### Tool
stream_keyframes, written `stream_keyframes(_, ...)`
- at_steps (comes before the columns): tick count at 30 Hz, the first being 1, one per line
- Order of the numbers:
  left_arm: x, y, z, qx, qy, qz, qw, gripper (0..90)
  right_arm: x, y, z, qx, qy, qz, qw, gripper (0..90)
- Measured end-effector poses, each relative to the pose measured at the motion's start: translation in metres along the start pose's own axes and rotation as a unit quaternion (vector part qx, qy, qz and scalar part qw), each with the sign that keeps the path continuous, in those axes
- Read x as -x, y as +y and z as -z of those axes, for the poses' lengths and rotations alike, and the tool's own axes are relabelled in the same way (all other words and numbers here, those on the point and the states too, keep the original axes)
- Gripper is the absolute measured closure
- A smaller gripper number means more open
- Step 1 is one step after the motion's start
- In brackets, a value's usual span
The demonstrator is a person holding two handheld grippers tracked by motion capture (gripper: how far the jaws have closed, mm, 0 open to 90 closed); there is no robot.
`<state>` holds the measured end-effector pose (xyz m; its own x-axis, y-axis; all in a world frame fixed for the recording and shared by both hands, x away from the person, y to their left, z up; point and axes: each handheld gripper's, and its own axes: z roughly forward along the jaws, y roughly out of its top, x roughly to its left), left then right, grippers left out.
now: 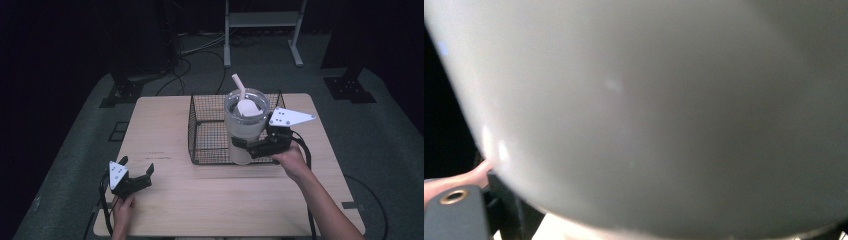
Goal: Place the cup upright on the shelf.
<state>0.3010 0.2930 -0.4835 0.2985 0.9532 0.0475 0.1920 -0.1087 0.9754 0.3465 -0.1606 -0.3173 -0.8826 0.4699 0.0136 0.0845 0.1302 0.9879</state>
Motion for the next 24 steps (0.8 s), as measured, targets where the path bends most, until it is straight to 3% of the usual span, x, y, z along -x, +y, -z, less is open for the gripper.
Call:
stream_keyframes(14, 0.0, 0.0, 0.0, 0.001, 0.0, 0.001, 1.0, 0.0, 0.032, 0.015, -0.044, -0.012, -0.008, -0.005, 0.9999, 9.0)
stream_keyframes(24, -0.001, 0.0, 0.0, 0.0, -0.001, 0.001, 1.0, 0.0, 0.046, 0.016, -0.073, -0.022, -0.006, -0.01, 0.9997, 9.0)
